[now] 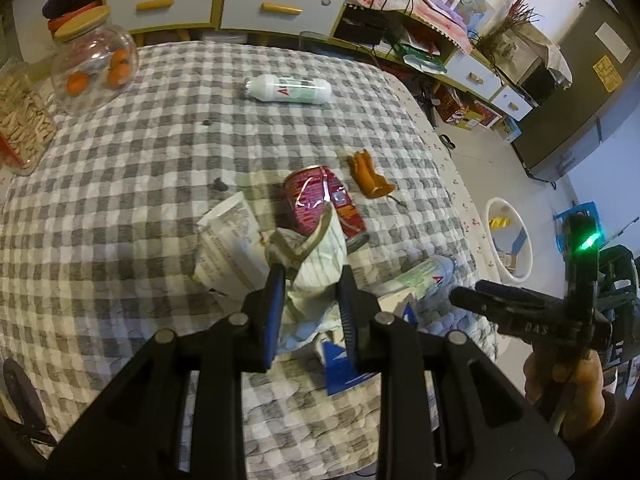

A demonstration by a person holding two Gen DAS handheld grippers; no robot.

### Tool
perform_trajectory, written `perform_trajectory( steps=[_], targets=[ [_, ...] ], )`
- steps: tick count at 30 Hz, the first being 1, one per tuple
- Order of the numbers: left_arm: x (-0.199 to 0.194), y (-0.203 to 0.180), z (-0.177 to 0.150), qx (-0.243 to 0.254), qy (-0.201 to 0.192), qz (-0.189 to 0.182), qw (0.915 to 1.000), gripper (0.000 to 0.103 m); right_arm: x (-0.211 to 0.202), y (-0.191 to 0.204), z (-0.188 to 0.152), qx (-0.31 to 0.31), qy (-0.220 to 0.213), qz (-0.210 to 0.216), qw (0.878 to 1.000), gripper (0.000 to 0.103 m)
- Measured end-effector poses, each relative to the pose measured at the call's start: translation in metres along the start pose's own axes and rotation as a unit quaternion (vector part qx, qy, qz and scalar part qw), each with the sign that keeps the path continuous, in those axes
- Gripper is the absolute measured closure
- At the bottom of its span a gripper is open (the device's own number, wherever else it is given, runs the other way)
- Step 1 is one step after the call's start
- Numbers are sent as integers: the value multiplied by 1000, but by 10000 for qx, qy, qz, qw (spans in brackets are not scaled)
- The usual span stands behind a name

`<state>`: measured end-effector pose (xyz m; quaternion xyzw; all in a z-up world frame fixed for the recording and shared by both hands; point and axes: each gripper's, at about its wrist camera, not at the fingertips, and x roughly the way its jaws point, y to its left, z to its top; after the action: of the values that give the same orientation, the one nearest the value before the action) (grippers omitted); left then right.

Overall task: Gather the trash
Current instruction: 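Grasp the crumpled white tissue with the left tool while the right tool grasps the white Ad bottle, then carry both items over the white bin, opening the right tool then the left tool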

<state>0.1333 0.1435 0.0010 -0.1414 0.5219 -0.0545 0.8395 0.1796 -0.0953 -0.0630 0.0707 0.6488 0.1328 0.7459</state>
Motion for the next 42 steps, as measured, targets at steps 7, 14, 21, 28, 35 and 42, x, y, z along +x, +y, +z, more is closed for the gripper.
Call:
perform_trajectory(
  steps=[7,14,21,28,35,42],
  targets=[
    [-6,10,-5,-96,-16,-40,9999,75,28,20,10,132,109,140,9998,25],
    [-7,11,-6,-155,-34,-55,9999,75,44,20,20,478,-25,233,9986,43],
    [-7,12,-2,-251,-90,-47,9996,75,51,28,28,320,-163,347,9988,53],
    [-5,1,9,-308,-226,-135,9992,75,20,13,36,477,-486,585,9960,59],
    [4,-22,19,-305,-373,-337,9983,75,-22,-31,46,893,-869,641,9901,61],
    [19,-55,26,-222,-399,-501,9977,75,-66,-100,42,1457,-1233,436,9807,61]
  ],
)
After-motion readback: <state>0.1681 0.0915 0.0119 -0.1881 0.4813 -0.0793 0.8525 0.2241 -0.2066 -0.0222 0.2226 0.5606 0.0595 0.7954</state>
